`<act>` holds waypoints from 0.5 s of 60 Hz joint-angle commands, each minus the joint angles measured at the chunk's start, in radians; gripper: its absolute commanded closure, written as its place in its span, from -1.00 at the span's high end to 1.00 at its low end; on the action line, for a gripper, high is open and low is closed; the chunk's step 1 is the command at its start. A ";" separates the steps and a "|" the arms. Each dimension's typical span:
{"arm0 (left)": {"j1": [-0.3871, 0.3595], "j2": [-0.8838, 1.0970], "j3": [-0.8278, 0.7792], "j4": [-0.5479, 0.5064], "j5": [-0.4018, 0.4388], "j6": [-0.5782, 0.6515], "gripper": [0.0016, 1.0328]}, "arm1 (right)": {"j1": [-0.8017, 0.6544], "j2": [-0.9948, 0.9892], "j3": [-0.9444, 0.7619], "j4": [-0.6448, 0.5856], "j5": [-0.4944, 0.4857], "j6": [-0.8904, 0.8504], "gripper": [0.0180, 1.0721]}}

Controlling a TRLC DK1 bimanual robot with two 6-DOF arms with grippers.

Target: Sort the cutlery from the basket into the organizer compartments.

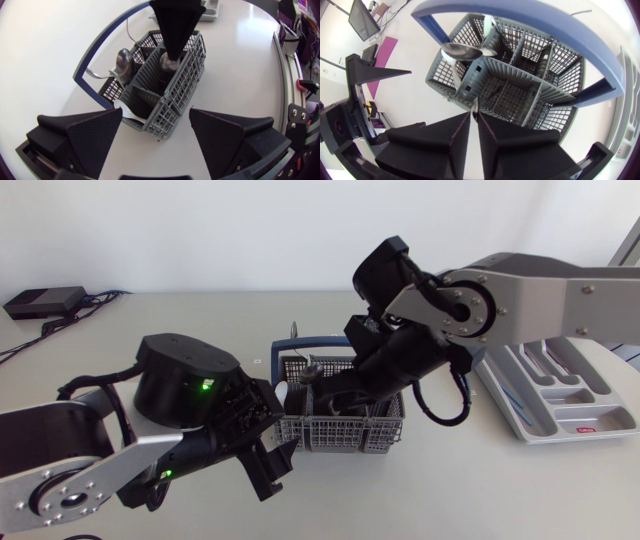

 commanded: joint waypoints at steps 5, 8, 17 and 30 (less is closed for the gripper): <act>-0.004 0.003 -0.019 -0.005 -0.003 -0.012 0.78 | -0.001 -0.045 0.046 -0.040 -0.017 0.004 -0.67; -0.006 0.005 -0.019 -0.005 -0.003 -0.012 0.78 | -0.001 -0.049 0.049 -0.049 -0.027 0.006 -0.67; -0.007 0.008 -0.017 -0.005 -0.003 -0.012 0.78 | -0.004 -0.068 0.038 -0.056 -0.027 0.006 -0.67; -0.012 0.012 -0.019 -0.003 -0.005 -0.014 0.78 | -0.001 -0.049 -0.025 0.015 -0.020 -0.014 -0.65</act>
